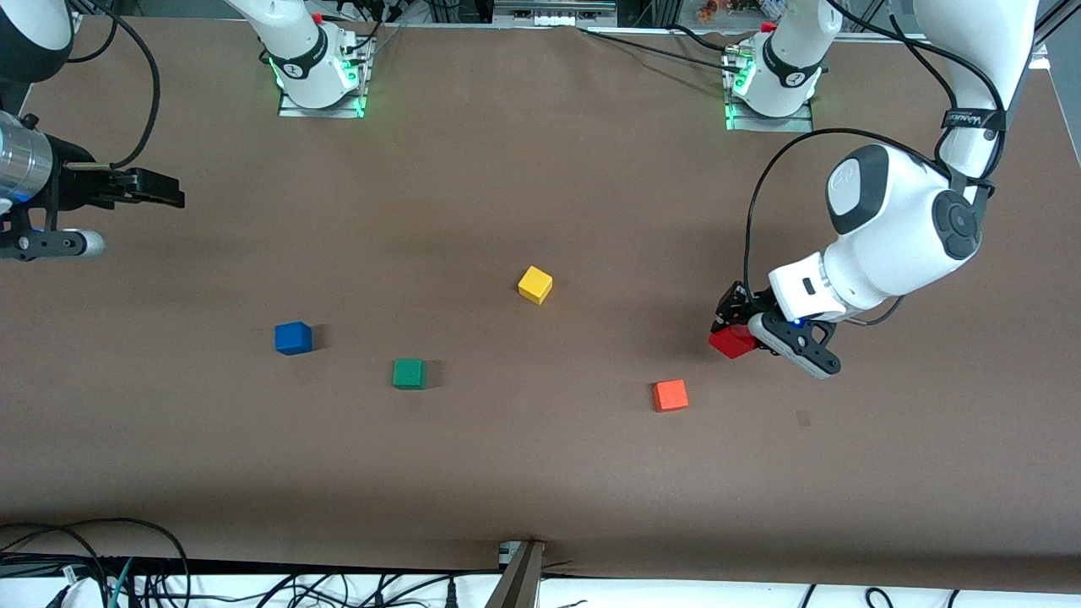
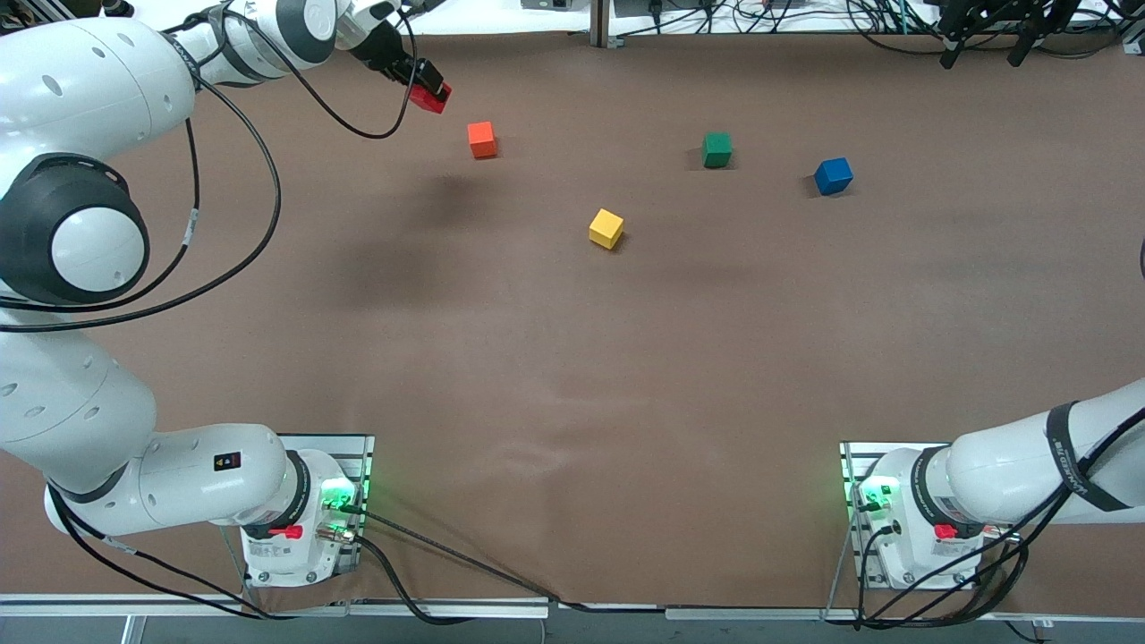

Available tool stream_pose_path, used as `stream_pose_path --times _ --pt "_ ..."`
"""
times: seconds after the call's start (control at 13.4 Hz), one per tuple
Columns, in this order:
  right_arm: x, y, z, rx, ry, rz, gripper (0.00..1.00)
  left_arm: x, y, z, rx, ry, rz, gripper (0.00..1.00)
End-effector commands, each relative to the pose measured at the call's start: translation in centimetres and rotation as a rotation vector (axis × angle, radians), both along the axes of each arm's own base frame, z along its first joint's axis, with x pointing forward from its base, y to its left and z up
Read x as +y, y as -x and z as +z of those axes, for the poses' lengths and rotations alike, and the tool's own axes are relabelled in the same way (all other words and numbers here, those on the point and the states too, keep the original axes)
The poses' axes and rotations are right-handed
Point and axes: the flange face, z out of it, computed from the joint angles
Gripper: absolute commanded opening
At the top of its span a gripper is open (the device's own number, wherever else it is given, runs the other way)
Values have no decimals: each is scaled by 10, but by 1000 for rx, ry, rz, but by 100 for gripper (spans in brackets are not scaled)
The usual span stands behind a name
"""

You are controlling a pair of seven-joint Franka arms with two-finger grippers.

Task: Pass red block to right arm, stack on blue
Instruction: 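Lift the red cube with the left gripper while the right gripper approaches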

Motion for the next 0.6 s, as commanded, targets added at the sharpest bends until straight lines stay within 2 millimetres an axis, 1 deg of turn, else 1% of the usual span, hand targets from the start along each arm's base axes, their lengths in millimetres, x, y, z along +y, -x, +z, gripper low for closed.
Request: stream_pose_path --times 0.0,0.07,0.15,0.22,0.3,0.37,0.52 --pt "18 -10 -16 39 -148 -4 100 -36 -2 27 -76 126 -139 0" --pt "21 -15 -27 65 -224 -20 100 -49 0 32 -95 159 -155 0" --pt "20 -20 -39 88 -285 -40 100 -62 2 40 -142 172 -184 0" --pt "22 -24 -49 106 -339 -56 100 -80 3 55 -212 189 -234 0" --pt "29 -29 -57 126 -407 -66 100 -96 6 66 -264 208 -258 0" --pt "33 -34 -70 154 -491 -87 100 -110 9 72 -301 241 -240 0" --pt "40 -43 -90 204 -648 -132 100 -146 15 71 -372 294 -221 0"
